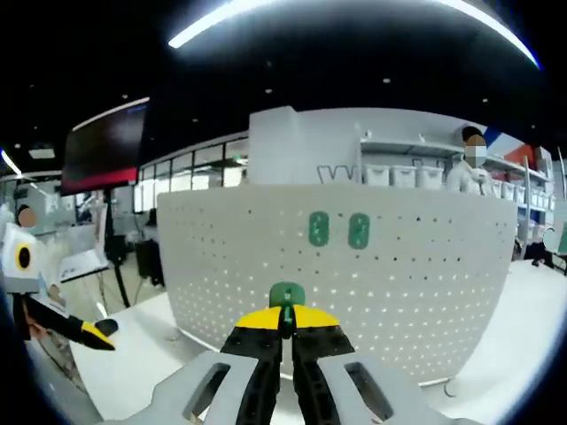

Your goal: Insert the hook assembly into the mounting plate slot until the hook locks in place.

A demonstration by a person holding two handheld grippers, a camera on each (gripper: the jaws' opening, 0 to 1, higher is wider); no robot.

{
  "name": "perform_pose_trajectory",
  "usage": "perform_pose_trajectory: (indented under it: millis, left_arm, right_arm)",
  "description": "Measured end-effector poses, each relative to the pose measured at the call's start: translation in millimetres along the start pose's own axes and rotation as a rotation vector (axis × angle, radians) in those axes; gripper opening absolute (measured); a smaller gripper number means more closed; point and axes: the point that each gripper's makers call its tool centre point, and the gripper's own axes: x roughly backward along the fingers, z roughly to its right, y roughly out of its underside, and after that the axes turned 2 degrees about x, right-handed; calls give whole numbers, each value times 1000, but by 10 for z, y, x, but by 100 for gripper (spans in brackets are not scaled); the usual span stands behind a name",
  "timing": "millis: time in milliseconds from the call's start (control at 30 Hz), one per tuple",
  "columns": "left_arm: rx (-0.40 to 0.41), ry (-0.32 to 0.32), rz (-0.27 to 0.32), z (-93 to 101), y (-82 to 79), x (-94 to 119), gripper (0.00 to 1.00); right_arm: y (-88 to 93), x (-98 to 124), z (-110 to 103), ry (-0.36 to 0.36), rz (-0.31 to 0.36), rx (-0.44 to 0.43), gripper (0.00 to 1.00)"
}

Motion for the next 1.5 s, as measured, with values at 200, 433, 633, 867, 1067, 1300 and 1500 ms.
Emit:
perform_pose_trajectory:
  millis: [200, 433, 633, 867, 1067, 1300, 1500]
  left_arm:
    - [13, -13, 1, -65, 3, 8, 97]
    - [2, -26, -11, -121, 3, 1, 97]
    - [1, -29, -4, -136, -34, -7, 98]
    - [3, -31, -9, -140, -18, -10, 97]
    - [9, -40, -10, -165, -28, 13, 97]
    - [-61, -54, -21, -161, -67, 9, 97]
    - [-91, -41, -30, -97, -87, -24, 96]
  right_arm:
    - [-76, -64, 249, 48, 20, 7, 0]
    - [-144, -136, 498, 99, 38, 4, 0]
    - [-222, -207, 694, 138, 58, 4, 0]
    - [-239, -277, 847, 175, 69, -9, 0]
    - [-243, -376, 1013, 211, 78, -51, 0]
    - [-271, -467, 1076, 234, 86, -3, 0]
    - [-300, -544, 1115, 243, 96, 1, 0]
